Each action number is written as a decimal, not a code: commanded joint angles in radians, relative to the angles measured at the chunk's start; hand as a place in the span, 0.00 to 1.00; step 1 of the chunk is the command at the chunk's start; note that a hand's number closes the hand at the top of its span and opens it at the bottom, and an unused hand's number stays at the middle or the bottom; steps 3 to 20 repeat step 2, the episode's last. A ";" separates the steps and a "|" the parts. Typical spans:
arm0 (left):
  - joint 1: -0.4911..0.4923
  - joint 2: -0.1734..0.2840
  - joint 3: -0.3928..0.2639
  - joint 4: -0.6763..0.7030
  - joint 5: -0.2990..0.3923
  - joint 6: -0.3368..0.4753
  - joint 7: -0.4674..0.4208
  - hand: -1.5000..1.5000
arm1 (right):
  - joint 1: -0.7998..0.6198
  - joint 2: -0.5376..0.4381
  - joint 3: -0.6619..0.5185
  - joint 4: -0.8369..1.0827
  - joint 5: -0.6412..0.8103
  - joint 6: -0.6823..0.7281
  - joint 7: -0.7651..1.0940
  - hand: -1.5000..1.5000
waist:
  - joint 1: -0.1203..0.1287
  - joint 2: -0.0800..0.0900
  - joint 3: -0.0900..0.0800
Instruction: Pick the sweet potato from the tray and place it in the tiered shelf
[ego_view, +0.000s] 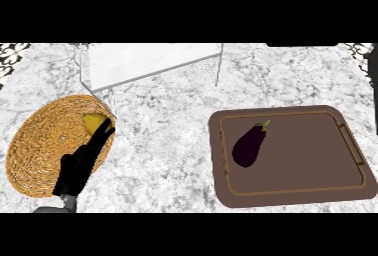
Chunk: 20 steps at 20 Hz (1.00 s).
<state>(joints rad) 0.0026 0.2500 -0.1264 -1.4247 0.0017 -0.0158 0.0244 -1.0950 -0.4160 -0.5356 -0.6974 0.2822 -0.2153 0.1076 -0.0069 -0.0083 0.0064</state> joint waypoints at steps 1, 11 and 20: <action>0.029 -0.020 0.004 0.040 -0.018 0.020 0.007 0.50 | 0.085 -0.025 0.043 -0.111 -0.011 0.073 0.070 0.00 | -0.004 0.003 -0.007; 0.016 -0.028 -0.009 0.010 -0.017 0.006 0.025 0.50 | 0.040 -0.036 0.054 -0.078 -0.005 0.052 0.076 0.00 | 0.009 0.007 -0.007; 0.016 -0.028 -0.009 0.010 -0.017 0.006 0.025 0.50 | 0.040 -0.036 0.054 -0.078 -0.005 0.052 0.076 0.00 | 0.009 0.007 -0.007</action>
